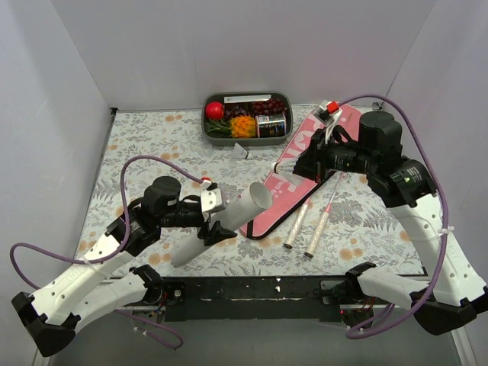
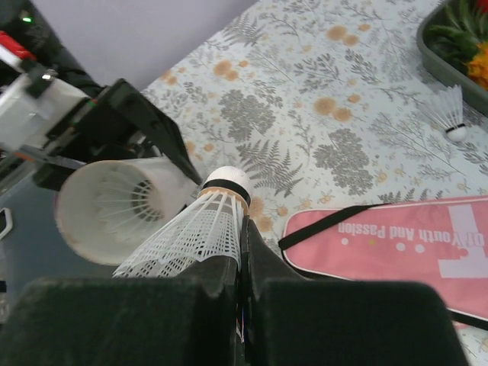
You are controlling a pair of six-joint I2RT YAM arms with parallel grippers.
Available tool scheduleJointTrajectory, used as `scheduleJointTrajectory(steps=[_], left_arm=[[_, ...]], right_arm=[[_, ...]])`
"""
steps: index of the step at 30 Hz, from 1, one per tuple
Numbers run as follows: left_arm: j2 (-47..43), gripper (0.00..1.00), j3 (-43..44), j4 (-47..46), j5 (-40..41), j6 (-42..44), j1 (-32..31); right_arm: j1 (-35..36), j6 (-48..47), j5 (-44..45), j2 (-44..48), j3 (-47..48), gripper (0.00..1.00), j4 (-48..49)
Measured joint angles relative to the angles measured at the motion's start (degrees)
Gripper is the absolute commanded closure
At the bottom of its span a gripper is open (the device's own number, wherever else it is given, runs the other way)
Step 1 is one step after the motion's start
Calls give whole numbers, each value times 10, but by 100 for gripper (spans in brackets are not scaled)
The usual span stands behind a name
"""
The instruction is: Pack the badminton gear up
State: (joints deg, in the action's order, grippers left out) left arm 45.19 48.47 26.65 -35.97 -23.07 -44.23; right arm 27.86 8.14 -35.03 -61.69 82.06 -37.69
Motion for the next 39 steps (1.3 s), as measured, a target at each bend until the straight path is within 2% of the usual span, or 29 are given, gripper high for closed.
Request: scheduleJointTrajectory(steps=[6, 14, 23, 33, 39], left_arm=[[11, 99, 0, 1, 14, 17, 0], [33, 100, 0, 3, 38, 32, -3], [34, 100, 0, 4, 55, 39, -10], [24, 100, 2, 17, 62, 42, -14], [20, 99, 4, 26, 67, 42, -14]], right_arm=[[0, 22, -64, 0, 44, 99, -28], [6, 33, -130, -7, 52, 99, -67], [58, 34, -113, -25, 37, 99, -91], [106, 37, -53, -74, 34, 99, -96], [134, 35, -5, -124, 79, 99, -131]])
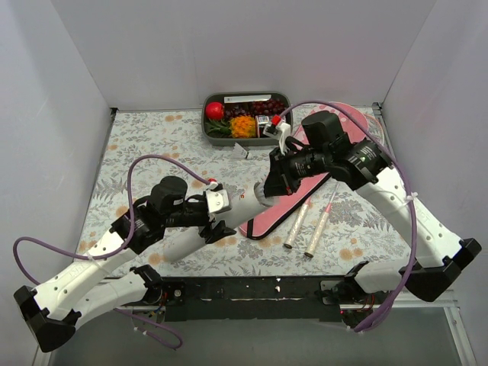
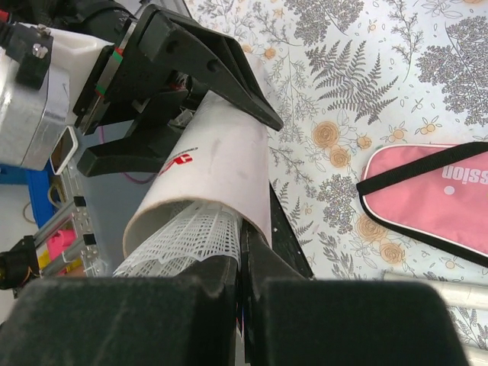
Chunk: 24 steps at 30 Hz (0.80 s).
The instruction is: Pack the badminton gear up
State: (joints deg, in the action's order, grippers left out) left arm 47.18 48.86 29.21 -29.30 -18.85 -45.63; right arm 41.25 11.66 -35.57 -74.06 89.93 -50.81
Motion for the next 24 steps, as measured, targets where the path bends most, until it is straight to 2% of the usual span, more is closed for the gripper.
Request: scheduleJointTrajectory(steps=[9, 16, 19, 20, 23, 24], left_arm=[[-1, 99, 0, 12, 10, -2, -1], [0, 100, 0, 57, 17, -2, -1], [0, 100, 0, 83, 20, -1, -1], [-1, 100, 0, 89, 20, -1, -1], [-3, 100, 0, 101, 22, -3, -1], [-3, 100, 0, 104, 23, -4, -1]], right_arm=[[82, 8, 88, -42, 32, 98, -19], [138, 44, 161, -33, -29, 91, 37], [152, 54, 180, -33, -45, 82, 56], [155, 56, 184, -33, -47, 74, 58], [160, 58, 194, -34, -46, 61, 63], [160, 57, 196, -34, -42, 60, 63]])
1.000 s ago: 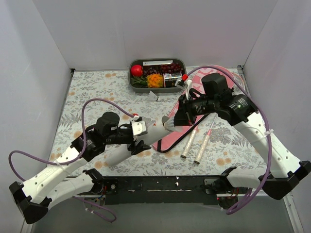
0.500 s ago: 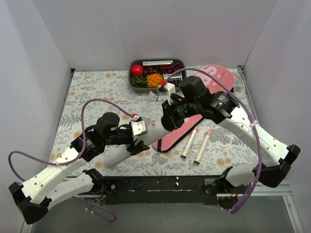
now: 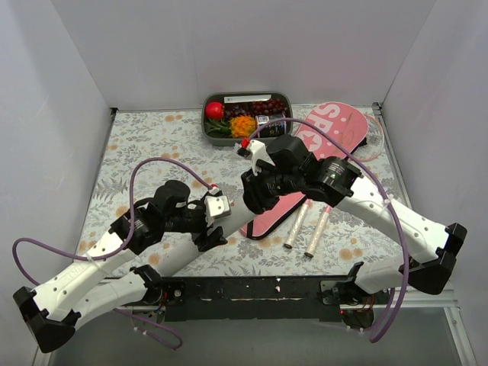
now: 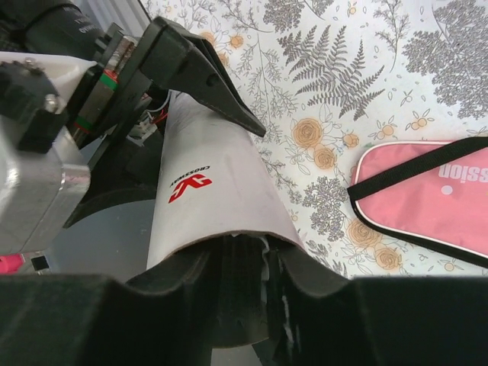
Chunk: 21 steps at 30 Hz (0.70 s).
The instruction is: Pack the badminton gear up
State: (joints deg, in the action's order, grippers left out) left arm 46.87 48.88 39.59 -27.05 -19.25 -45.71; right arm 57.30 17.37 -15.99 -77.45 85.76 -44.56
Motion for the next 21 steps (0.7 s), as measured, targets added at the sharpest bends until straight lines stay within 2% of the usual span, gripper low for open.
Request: scheduleJointTrajectory(steps=[5, 13, 21], left_arm=[[-6, 100, 0, -12, -1, 0, 0], [-9, 100, 0, -66, -23, 0, -2], [-8, 100, 7, -100, -28, -3, -2]], right_arm=[[5, -10, 14, 0, 40, 52, -25], [14, -13, 46, 6, 114, 47, -83], [17, -23, 119, 1, 223, 45, -171]])
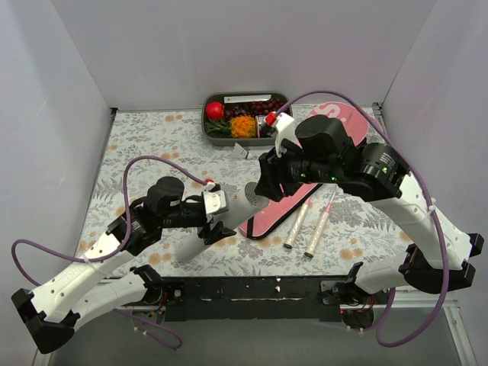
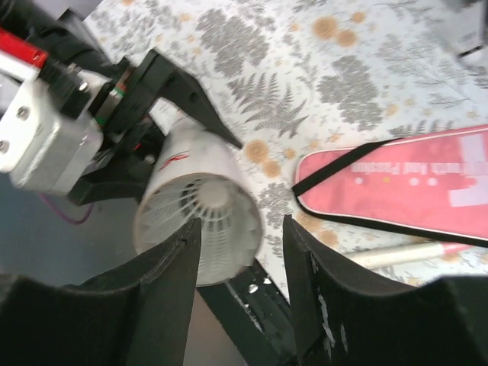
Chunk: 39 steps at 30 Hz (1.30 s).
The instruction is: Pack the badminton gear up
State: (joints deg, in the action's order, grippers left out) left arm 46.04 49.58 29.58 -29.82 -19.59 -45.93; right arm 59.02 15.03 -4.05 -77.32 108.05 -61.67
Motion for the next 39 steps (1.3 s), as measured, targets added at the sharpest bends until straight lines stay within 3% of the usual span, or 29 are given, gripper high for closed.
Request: scheduleJointTrajectory(steps=[4, 8, 18, 24, 31, 39], left_arm=[[-3, 100, 0, -5, -12, 1, -2], [-10, 100, 0, -9, -17, 0, -3], [-34, 100, 0, -9, -21, -12, -3], [-43, 100, 1, -10, -21, -25, -3], [-55, 100, 1, -20, -24, -44, -3], [-57, 100, 1, -23, -23, -44, -3]], right_arm=[[-9, -13, 73, -12, 47, 43, -30], [-44, -23, 115, -17, 33, 43, -19], [-220, -5, 111, -70, -91, 43, 151], [-222, -2, 96, -222, -62, 42, 229], [-203, 2, 169, -402, 5, 40, 261], [-167, 6, 227, -516, 103, 37, 303]])
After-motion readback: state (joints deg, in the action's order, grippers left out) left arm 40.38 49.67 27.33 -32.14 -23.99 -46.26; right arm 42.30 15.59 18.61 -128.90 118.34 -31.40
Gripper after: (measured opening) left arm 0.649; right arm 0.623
